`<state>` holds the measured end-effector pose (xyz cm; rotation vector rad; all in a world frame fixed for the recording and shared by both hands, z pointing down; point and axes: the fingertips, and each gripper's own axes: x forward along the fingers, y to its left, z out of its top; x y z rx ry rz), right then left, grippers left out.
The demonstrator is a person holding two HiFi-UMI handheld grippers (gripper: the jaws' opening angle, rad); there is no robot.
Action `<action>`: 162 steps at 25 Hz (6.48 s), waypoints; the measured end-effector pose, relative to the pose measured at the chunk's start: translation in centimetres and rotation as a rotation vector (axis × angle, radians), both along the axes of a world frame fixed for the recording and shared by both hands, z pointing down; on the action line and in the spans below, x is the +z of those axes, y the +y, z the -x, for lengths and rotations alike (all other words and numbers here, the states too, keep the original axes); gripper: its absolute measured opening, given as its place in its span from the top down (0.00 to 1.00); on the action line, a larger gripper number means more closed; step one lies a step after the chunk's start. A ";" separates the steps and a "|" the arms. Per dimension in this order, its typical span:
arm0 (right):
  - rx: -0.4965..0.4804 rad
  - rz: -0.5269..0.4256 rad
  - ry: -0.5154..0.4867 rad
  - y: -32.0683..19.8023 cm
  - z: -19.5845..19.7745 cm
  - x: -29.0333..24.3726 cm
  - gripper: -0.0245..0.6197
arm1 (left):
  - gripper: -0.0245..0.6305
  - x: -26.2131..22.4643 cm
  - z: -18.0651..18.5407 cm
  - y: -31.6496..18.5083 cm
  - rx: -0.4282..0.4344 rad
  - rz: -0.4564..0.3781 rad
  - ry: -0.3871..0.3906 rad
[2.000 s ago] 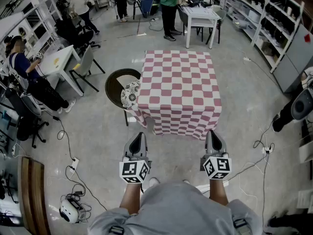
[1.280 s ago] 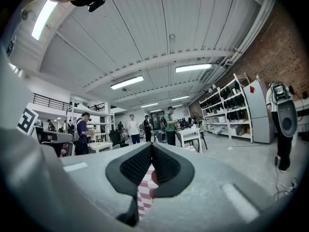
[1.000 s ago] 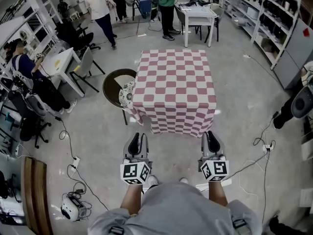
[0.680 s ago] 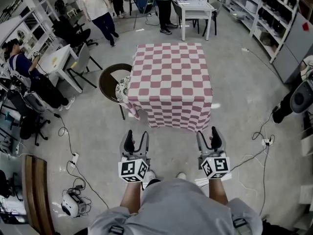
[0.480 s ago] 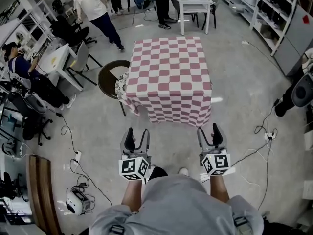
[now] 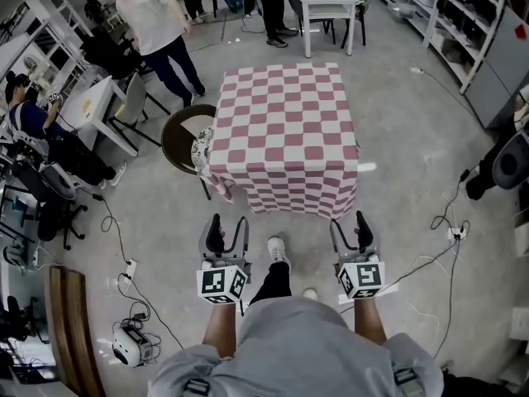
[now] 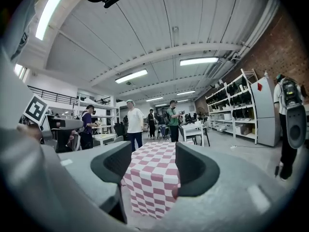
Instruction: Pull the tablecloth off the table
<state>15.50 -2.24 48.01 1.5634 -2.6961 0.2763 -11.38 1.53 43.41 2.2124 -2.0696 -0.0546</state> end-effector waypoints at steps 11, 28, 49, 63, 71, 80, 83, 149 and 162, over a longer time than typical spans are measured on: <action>-0.037 -0.053 0.177 -12.7 3.6 0.4 0.54 | 0.56 2.3 4.7 -13.6 0.042 0.054 -0.097; -0.332 0.008 0.679 -25.6 13.0 9.2 0.55 | 0.56 12.1 7.9 -27.3 0.381 0.233 -0.706; -0.702 0.326 1.123 -28.8 17.0 29.0 0.54 | 0.56 32.2 6.8 -30.5 0.886 0.580 -1.165; -0.705 0.334 1.390 -30.7 15.6 35.8 0.55 | 0.56 39.8 8.1 -32.9 0.918 0.691 -1.275; -0.631 0.313 1.428 -31.6 14.4 36.8 0.54 | 0.56 41.6 8.8 -33.0 0.892 0.697 -1.319; -0.578 0.213 1.490 -33.9 15.0 36.9 0.54 | 0.58 41.1 9.2 -35.5 0.789 0.609 -1.330; -0.557 0.206 1.528 -33.4 14.7 36.8 0.56 | 0.59 41.3 9.2 -35.0 0.780 0.625 -1.350; -0.156 0.234 0.738 -4.3 2.5 20.4 0.94 | 0.95 24.6 -2.8 -5.2 0.180 0.555 -0.646; -0.082 0.132 0.469 3.0 -1.8 8.5 0.94 | 0.95 11.6 -7.1 2.2 0.093 0.392 -0.415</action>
